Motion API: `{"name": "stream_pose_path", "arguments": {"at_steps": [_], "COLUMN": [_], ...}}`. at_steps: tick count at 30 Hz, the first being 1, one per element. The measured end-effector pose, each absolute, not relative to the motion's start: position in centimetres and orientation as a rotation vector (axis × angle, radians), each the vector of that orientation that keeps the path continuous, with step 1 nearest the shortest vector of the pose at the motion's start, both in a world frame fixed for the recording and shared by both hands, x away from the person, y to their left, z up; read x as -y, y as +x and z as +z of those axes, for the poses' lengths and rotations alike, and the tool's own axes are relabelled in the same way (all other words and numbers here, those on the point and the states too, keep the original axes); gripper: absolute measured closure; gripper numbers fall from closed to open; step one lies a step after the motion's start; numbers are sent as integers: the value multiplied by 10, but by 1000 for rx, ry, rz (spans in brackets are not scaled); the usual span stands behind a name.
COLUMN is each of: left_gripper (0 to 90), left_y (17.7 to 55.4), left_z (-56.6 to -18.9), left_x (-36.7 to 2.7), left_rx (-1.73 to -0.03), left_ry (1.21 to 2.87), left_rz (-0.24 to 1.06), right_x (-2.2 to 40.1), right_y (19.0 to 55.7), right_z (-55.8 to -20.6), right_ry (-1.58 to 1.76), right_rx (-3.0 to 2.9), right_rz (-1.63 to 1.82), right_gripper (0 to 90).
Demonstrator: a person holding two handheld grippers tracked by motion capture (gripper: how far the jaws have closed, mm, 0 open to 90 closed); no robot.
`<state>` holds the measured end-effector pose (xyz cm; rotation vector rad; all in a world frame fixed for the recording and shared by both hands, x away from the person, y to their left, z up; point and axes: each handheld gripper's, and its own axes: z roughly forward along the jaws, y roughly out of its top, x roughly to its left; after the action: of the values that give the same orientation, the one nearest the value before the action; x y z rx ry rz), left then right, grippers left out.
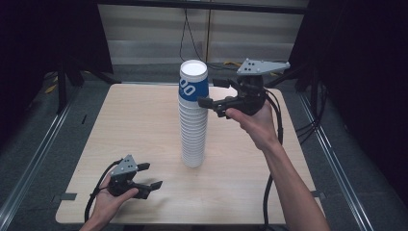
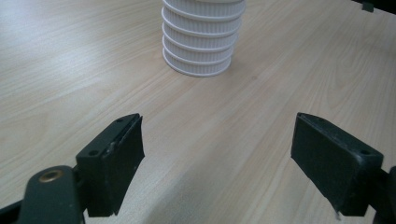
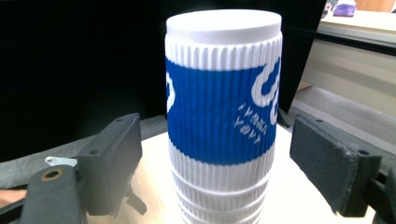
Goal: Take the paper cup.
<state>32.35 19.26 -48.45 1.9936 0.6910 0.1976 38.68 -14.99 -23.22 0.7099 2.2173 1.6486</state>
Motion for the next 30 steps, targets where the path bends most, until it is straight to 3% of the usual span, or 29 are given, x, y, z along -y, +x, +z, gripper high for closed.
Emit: {"name": "stream_pose_path", "arguments": {"at_steps": [7,16,30], "left_gripper": [170,170,170], "left_y": [324,324,326], "left_z": [-485,-485,-486], "left_x": [-193,-193,-194], "left_rx": [-693,-689,-692], "left_ry": [2000,2000,1999], "left_rz": [198,199,204], "right_x": [143,129,118], "right_y": [396,406,420], "right_z": [-226,-216,-217], "right_ry": [707,687,686], "right_rx": [-2239,-2298,-2359], "right_rz": [1620,1598,1572], "right_gripper": [223,184,197]}}
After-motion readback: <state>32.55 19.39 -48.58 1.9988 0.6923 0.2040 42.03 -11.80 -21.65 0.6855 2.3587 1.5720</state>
